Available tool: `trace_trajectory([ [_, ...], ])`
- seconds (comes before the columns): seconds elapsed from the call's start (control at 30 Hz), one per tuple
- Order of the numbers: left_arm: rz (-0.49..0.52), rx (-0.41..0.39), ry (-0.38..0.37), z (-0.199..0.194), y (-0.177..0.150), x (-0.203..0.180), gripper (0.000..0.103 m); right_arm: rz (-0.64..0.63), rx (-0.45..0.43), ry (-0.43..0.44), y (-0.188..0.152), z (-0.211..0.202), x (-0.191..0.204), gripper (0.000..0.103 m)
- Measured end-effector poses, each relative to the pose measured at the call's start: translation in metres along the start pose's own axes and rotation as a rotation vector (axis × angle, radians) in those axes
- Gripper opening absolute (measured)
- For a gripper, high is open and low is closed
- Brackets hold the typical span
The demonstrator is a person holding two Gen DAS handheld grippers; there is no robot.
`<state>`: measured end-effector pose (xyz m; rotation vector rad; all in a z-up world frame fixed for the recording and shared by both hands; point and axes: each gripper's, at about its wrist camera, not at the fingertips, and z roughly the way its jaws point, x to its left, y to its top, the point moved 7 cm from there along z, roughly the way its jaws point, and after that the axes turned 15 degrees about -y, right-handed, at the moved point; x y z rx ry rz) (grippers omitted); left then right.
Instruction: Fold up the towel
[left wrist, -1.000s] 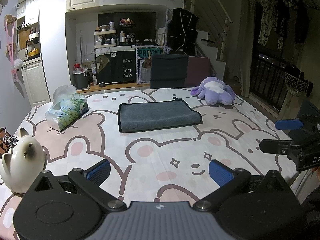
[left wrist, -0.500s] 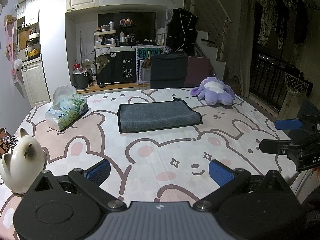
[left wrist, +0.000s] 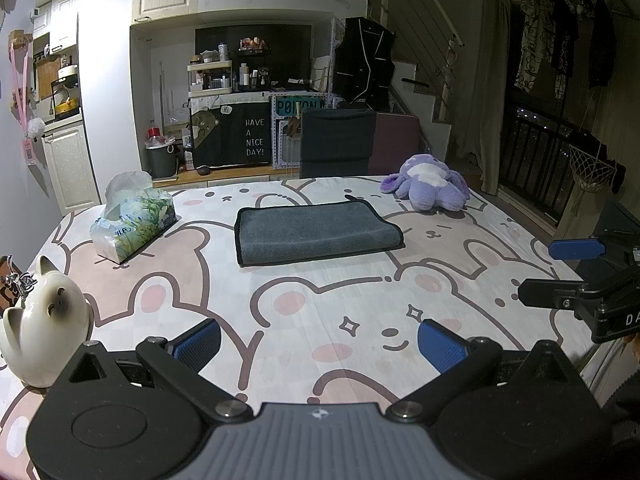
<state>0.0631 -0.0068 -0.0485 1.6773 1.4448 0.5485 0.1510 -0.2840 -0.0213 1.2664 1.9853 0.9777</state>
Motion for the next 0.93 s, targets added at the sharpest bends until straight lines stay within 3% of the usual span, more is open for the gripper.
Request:
trace_trajectory([
  [0.93, 0.002, -0.002, 0.002, 0.0, 0.0016, -0.0033, 0.103, 0.001, -0.001, 0.001, -0.0002, 0.0001, 0.0, 0.103],
])
